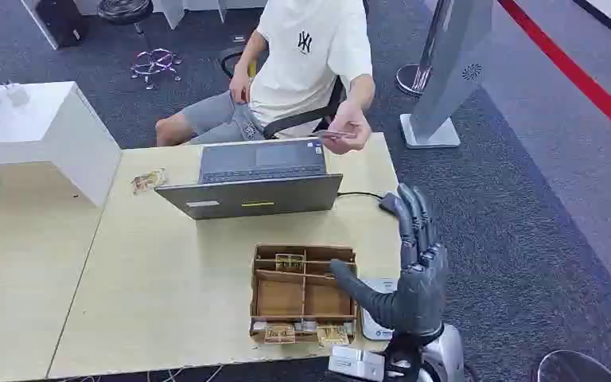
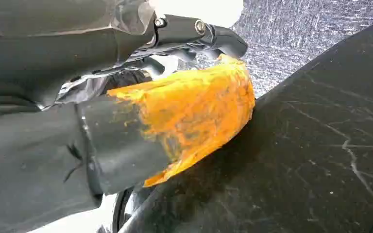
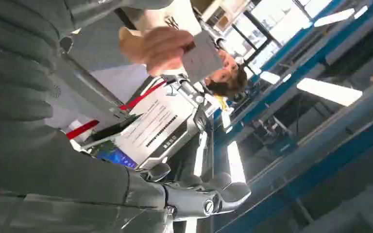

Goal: Pass the card to the sensor for recognition and then transmit it.

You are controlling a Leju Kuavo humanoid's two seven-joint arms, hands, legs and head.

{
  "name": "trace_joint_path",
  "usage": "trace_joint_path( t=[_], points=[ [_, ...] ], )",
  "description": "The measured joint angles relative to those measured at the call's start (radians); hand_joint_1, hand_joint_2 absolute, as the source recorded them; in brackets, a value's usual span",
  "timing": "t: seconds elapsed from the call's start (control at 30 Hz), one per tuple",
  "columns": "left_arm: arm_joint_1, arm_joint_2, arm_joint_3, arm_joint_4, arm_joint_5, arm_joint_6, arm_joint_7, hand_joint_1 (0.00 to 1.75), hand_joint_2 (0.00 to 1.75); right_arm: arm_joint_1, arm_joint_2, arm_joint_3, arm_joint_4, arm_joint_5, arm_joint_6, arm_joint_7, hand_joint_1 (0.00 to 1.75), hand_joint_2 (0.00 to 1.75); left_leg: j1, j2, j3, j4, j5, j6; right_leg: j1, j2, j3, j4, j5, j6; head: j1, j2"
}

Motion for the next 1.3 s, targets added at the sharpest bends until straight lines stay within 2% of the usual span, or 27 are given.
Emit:
trace_joint_path(
  t=[0.27,0.53,0.77,0.97,1.3],
  points=[
    [0.000,0.000,-0.008,0.000,-0.007,-0.003,0.000,0.00,0.00,-0.008,0.000,-0.001,0.044,0.039,0.000,0.011,0.00,1.75,0.000,0.000,-0.001,0.000,0.000,0.000,0.000,0.000,0.000,0.000,0.000,0.000,0.000,0.000],
    [-0.005,0.000,-0.022,0.000,-0.054,-0.030,-0.014,0.00,0.00,-0.152,-0.008,-0.042,0.180,0.232,0.000,0.114,0.00,1.75,0.000,0.000,0.000,0.000,0.002,0.001,0.000,0.000,0.000,0.000,0.002,0.001,0.000,0.000],
    [-0.006,-0.005,-0.039,0.000,-0.078,-0.042,-0.024,0.00,0.00,-0.288,-0.008,-0.053,0.275,0.321,-0.001,0.219,0.00,1.75,0.000,0.000,0.000,0.000,0.003,0.001,0.000,0.000,0.000,0.000,0.003,0.000,0.000,0.000],
    [-0.006,-0.009,-0.040,0.000,-0.085,-0.045,-0.024,0.00,0.00,-0.334,-0.008,-0.055,0.310,0.330,-0.001,0.231,0.00,1.75,0.000,0.000,0.000,0.000,0.003,0.001,0.000,0.000,0.000,0.000,0.003,0.000,0.000,0.000],
    [-0.006,-0.009,-0.040,0.000,-0.085,-0.045,-0.024,0.00,0.00,-0.347,-0.008,-0.059,0.334,0.331,-0.002,0.231,0.00,1.75,0.000,0.000,0.000,0.000,0.003,0.001,0.000,0.000,0.000,0.000,0.003,0.000,0.000,0.000]
  ],
)
